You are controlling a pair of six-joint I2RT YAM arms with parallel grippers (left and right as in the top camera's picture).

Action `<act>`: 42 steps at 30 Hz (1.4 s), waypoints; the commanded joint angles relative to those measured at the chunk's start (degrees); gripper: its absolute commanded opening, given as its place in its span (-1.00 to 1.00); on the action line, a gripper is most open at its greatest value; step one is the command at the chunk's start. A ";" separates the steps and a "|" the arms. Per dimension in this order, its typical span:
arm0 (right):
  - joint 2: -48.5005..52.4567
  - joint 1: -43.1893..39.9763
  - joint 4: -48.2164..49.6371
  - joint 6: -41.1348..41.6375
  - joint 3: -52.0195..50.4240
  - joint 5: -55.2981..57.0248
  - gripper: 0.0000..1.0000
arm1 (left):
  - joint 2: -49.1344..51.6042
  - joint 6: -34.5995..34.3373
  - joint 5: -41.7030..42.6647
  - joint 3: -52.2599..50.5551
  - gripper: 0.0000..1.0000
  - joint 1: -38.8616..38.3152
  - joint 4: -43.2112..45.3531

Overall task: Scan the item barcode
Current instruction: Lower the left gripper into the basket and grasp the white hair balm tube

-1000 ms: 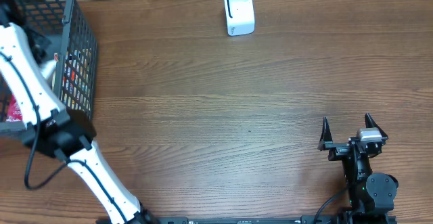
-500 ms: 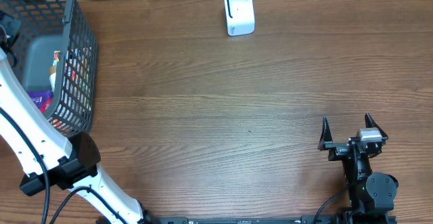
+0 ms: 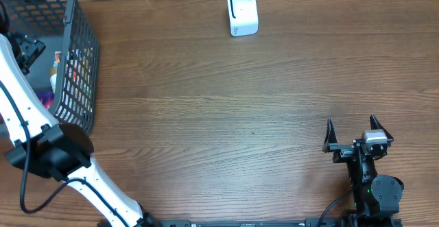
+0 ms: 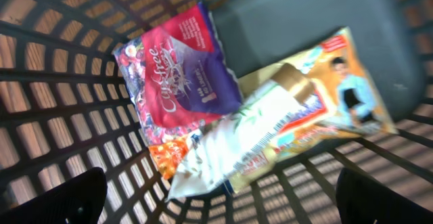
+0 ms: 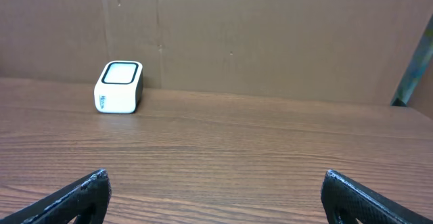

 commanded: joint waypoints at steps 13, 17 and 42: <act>-0.46 0.28 0.37 0.17 -0.59 0.11 1.00 | 14.86 16.28 8.33 -0.44 0.99 1.33 -1.84; -0.46 0.28 0.37 0.17 -0.59 0.11 1.00 | 19.82 16.92 8.85 -0.46 1.00 1.31 -2.67; -0.46 0.28 0.37 0.17 -0.59 0.13 1.00 | 23.78 22.77 12.17 -7.54 -0.61 0.22 1.88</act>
